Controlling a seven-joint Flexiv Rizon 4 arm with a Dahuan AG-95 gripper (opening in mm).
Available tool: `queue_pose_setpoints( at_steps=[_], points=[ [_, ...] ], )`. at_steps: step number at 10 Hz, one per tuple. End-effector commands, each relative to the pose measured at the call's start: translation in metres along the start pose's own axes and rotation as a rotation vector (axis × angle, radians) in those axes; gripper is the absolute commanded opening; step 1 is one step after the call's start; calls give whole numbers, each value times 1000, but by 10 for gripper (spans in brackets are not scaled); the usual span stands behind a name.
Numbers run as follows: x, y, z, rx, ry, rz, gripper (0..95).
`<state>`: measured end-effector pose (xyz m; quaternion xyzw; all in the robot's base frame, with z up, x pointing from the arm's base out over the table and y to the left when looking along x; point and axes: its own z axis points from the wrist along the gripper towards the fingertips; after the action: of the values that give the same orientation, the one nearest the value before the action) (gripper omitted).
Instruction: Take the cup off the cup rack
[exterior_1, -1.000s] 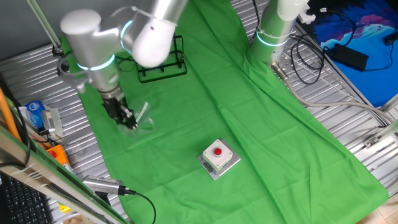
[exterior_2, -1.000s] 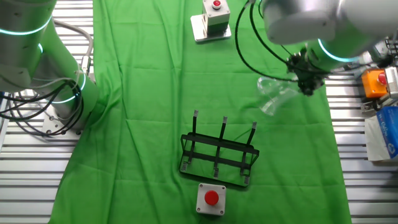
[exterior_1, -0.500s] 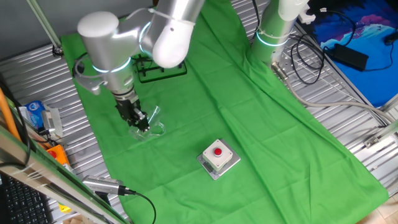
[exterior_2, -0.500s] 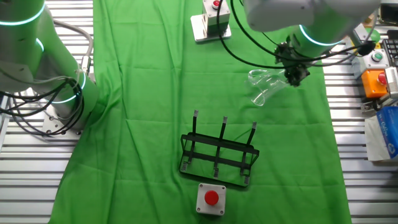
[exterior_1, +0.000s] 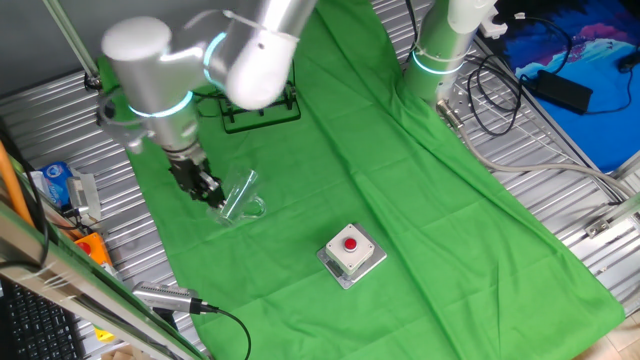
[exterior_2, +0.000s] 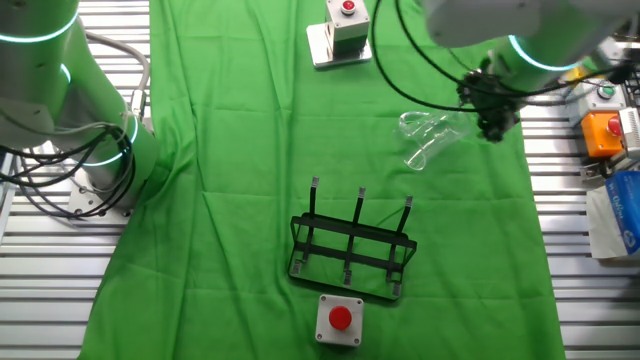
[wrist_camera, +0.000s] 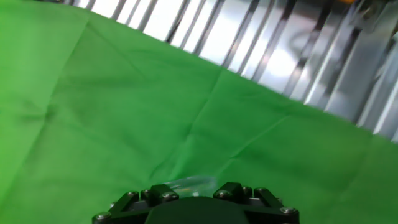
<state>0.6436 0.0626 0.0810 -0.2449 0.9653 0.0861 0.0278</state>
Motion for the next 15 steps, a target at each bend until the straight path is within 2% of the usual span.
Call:
queue_pose_setpoints(
  at_steps=[1,2,3,5,8,9,11,15],
  points=[
    [-5,-17,-3,69,35,-80,760],
    [-6,-21,-1,97,47,-100,760],
    [-8,-27,1,134,64,-137,570],
    [-10,-37,3,173,84,-187,570],
    [-9,-40,8,173,72,-186,570],
    [-10,-39,10,172,61,-172,760],
    [-13,-35,13,160,34,-143,760],
    [-16,-23,22,165,23,-111,760]
  ],
)
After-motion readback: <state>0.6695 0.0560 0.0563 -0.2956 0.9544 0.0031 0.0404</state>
